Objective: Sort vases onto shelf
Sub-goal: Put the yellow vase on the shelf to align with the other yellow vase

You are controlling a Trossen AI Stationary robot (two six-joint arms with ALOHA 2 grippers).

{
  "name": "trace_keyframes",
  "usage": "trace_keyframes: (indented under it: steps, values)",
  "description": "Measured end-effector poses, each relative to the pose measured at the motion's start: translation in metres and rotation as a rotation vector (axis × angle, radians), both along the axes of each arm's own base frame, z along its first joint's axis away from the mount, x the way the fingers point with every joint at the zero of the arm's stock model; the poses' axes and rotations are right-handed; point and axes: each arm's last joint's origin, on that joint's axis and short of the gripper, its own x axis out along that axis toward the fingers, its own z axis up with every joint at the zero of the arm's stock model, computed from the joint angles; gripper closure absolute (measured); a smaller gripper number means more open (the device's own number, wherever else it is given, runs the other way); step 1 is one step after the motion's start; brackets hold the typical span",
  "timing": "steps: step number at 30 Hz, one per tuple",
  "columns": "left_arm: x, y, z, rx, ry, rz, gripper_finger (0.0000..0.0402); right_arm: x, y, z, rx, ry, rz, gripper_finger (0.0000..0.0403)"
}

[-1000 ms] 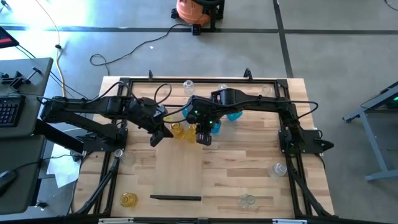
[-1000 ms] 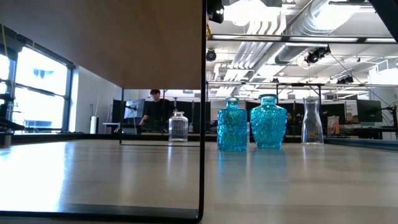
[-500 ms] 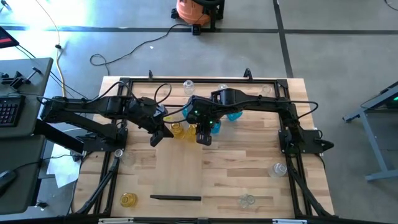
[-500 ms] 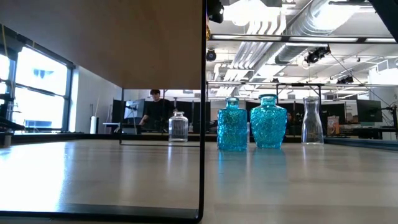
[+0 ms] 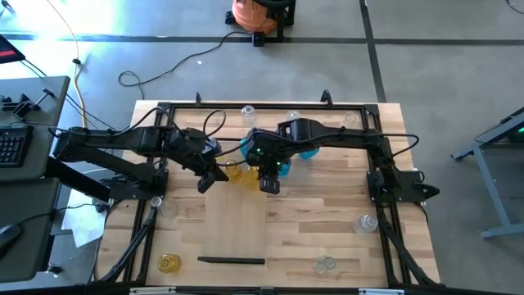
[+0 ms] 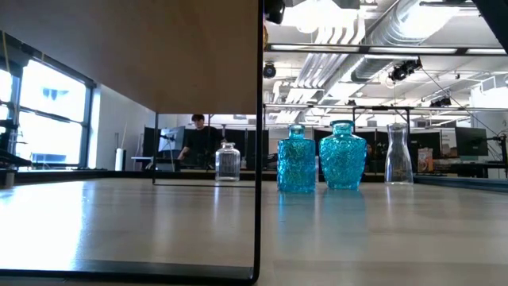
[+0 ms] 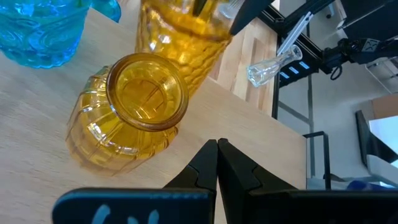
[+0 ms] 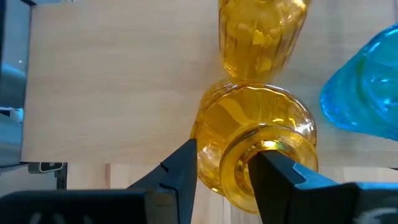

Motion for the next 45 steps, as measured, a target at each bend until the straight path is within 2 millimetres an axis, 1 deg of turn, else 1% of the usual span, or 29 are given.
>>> trace_keyframes:
  steps: [5,8,11,15,17,22,25,32,35,37,40,42,45]
  values:
    - [0.000,0.000,0.000,0.000,0.000,0.000,0.0401,-0.007,-0.002,0.015,-0.045,-0.018,-0.028,0.0284]
    - [0.000,0.000,0.000,0.000,0.000,0.000,0.0401,-0.009,-0.002,0.019,-0.039,-0.021,-0.032,0.0284]
    - [0.000,0.000,0.000,0.000,0.000,0.000,0.0401,-0.010,-0.001,0.012,-0.030,0.026,-0.026,0.0284]
    - [0.000,0.000,0.000,-0.002,0.000,0.002,0.0401,-0.007,0.003,0.000,-0.020,0.069,-0.006,0.0284]
    - [0.000,0.000,0.000,-0.003,0.001,0.002,0.0401,-0.004,0.005,-0.003,-0.033,0.065,0.005,0.0284]
    - [0.000,0.000,0.000,-0.005,0.001,0.005,0.0401,0.003,0.006,-0.004,-0.045,0.019,0.007,0.0284]
    - [0.000,0.000,0.000,-0.005,0.001,0.005,0.0401,0.000,0.004,-0.005,-0.056,0.048,-0.003,0.0284]
    - [0.000,0.000,0.000,-0.005,0.001,0.005,0.0401,0.001,0.004,-0.005,-0.046,0.038,0.022,0.0284]
    - [0.000,0.000,0.000,-0.006,0.001,0.005,0.0401,0.001,0.003,-0.005,-0.108,0.030,0.003,0.0284]
    - [0.000,0.000,0.000,-0.006,0.001,0.005,0.0401,0.002,0.004,-0.004,-0.054,0.017,0.028,0.0284]
    - [0.000,0.000,0.000,-0.006,0.001,0.005,0.0401,0.001,0.003,-0.005,-0.108,0.029,0.015,0.0284]
    - [0.000,0.000,0.000,-0.006,0.001,0.005,0.0401,0.002,0.004,-0.004,-0.081,0.020,0.026,0.0284]
    - [0.000,0.000,0.000,-0.006,0.001,0.005,0.0401,0.001,0.003,-0.005,-0.119,0.032,0.007,0.0284]
